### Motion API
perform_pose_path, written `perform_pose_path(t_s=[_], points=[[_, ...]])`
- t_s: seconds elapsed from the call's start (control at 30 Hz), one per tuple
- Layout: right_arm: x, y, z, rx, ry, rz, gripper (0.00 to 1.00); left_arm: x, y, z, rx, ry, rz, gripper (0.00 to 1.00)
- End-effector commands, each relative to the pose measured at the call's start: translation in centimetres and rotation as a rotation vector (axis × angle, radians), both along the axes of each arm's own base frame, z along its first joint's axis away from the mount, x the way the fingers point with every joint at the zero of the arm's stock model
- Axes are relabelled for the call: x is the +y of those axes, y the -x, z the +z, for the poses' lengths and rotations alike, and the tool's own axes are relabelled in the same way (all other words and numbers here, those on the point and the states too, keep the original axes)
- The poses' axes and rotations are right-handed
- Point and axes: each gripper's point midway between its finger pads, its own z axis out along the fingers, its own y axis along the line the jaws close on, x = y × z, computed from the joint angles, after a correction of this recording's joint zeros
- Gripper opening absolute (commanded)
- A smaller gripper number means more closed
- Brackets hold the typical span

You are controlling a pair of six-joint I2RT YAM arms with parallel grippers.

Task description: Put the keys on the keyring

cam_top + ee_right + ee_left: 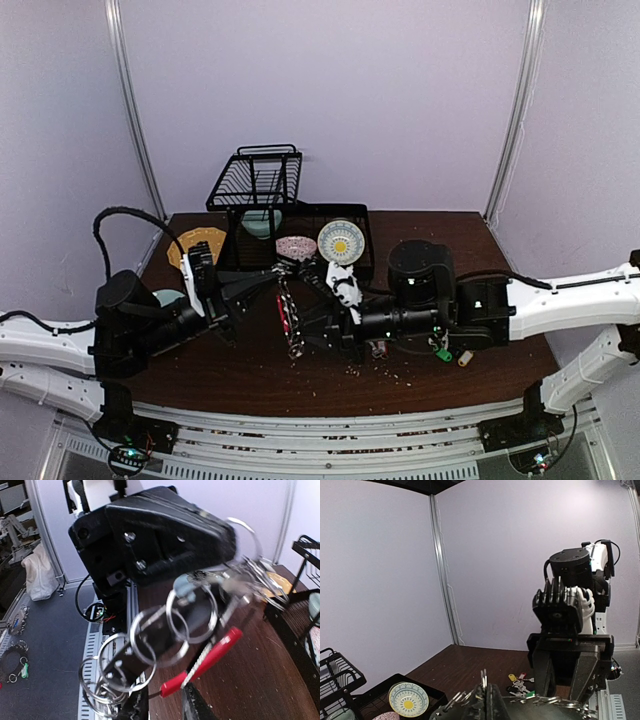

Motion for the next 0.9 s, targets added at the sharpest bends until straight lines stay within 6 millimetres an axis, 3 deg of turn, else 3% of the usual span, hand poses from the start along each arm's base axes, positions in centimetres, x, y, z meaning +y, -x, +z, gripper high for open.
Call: perform_pose_path(t_s=[0.0,0.2,0.33,0.47,0.67,0.73,0.87], points=[[-4.2,-2.6,-0.1,-0.02,0.046,-0.186,0.27,2.1,-2.1,-1.4,0.058,-0.057,0.137,0.0],[-8.4,-5.0,0.0,-0.033,0.064,-0.356,0.3,3.5,-5.8,-7.1,0.242,-0.295,0.299,0.0],[-9.7,-5.6,0.1,-0.044,0.077,-0.409,0.31,4.9,-6.2,-10.0,0.342,-0.4,0.331,0.0],[-10.3,-5.9,-0.3,-0.043,0.097,-0.43,0.34,6.0,-5.5,-13.0,0.462,-0.485,0.319,0.0],[-10.2,-5.9,-0.6,-0.039,0.102,-0.43,0.34,6.1,-4.3,-18.5,0.618,-0.621,0.263,0.0],[-10.1,-5.9,-0.5,-0.04,0.101,-0.428,0.35,5.8,-4.7,-19.9,0.65,-0.652,0.25,0.0],[-9.9,-6.0,-0.4,-0.04,0.103,-0.423,0.36,5.4,-7.6,-22.2,0.731,-0.667,0.245,0.0]])
